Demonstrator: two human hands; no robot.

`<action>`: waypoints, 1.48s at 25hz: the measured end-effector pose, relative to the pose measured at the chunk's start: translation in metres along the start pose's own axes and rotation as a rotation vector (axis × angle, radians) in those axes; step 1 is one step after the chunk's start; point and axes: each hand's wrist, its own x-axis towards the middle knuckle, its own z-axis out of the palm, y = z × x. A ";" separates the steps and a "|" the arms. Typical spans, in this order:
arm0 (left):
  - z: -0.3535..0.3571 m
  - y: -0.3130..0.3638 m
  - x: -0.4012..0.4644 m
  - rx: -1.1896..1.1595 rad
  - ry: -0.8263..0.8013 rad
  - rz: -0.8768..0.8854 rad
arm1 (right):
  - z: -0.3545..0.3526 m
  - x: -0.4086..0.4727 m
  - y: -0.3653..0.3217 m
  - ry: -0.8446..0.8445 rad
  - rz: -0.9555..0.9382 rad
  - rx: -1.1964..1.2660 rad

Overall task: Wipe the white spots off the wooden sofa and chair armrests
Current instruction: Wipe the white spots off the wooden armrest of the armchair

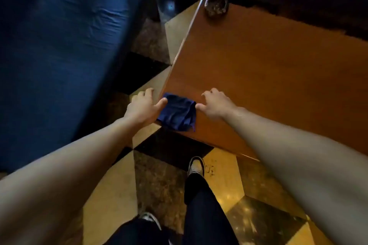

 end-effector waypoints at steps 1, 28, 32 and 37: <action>0.013 -0.007 0.015 -0.027 0.013 -0.007 | 0.009 0.017 -0.001 -0.026 -0.012 -0.007; 0.005 -0.208 -0.023 -1.148 0.140 -0.404 | 0.085 0.034 -0.225 -0.056 -0.272 0.494; -0.051 -0.301 -0.099 -1.464 0.315 -0.505 | 0.099 -0.019 -0.365 -0.122 -0.502 0.415; -0.104 -0.396 -0.201 -1.585 0.454 -0.483 | 0.114 -0.104 -0.506 -0.333 -0.837 0.201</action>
